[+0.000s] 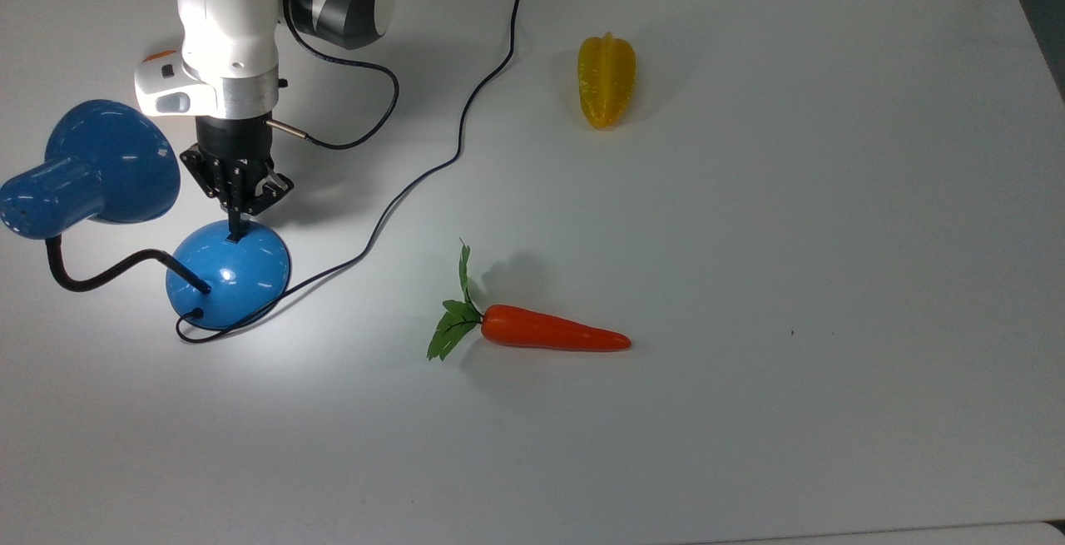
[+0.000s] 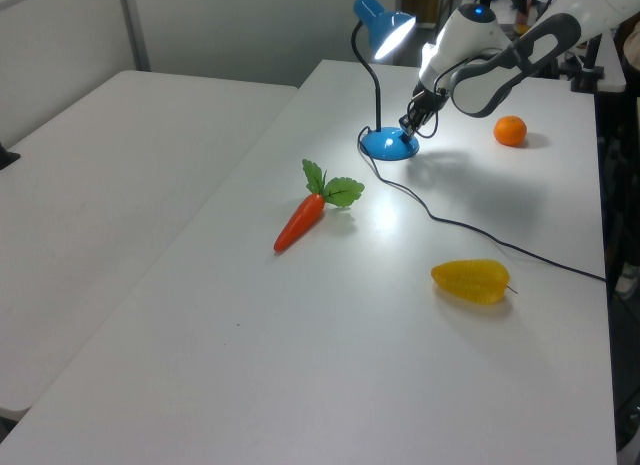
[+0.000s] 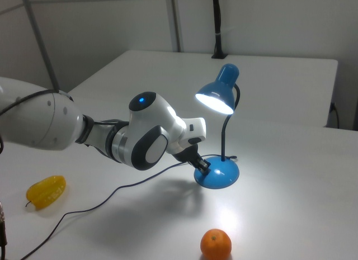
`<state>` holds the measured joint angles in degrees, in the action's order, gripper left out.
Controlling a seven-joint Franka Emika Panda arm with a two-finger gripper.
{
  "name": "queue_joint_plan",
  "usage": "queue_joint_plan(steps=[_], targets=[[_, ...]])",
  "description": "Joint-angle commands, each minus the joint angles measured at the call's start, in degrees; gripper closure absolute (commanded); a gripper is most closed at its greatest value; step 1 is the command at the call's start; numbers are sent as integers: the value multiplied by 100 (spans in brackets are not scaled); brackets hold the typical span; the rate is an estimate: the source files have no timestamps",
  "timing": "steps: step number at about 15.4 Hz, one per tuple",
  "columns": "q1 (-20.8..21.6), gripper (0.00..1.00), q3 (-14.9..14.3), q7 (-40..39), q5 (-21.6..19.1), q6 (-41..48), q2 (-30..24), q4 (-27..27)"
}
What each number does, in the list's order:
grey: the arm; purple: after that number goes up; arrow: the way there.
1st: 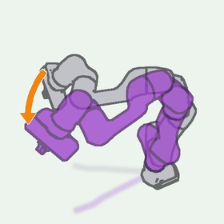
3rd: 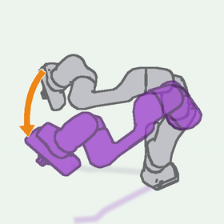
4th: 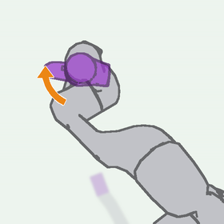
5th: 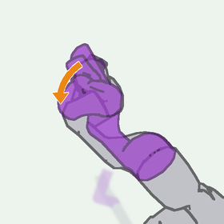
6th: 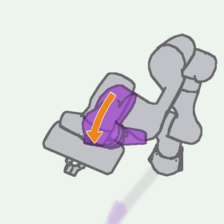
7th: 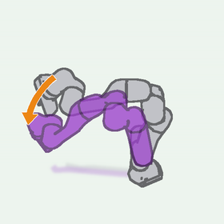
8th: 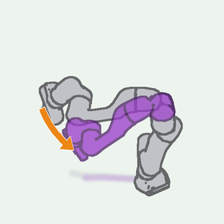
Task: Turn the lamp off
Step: 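Lower the gripper and press the switch on the lamp base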
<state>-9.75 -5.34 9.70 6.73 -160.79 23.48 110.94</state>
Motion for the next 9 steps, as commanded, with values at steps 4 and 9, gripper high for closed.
queue_joint_plan(steps=[4,9], targets=[[8,100,7,6,100,477,-18,15],[26,100,7,32,100,977,-176,-2]])
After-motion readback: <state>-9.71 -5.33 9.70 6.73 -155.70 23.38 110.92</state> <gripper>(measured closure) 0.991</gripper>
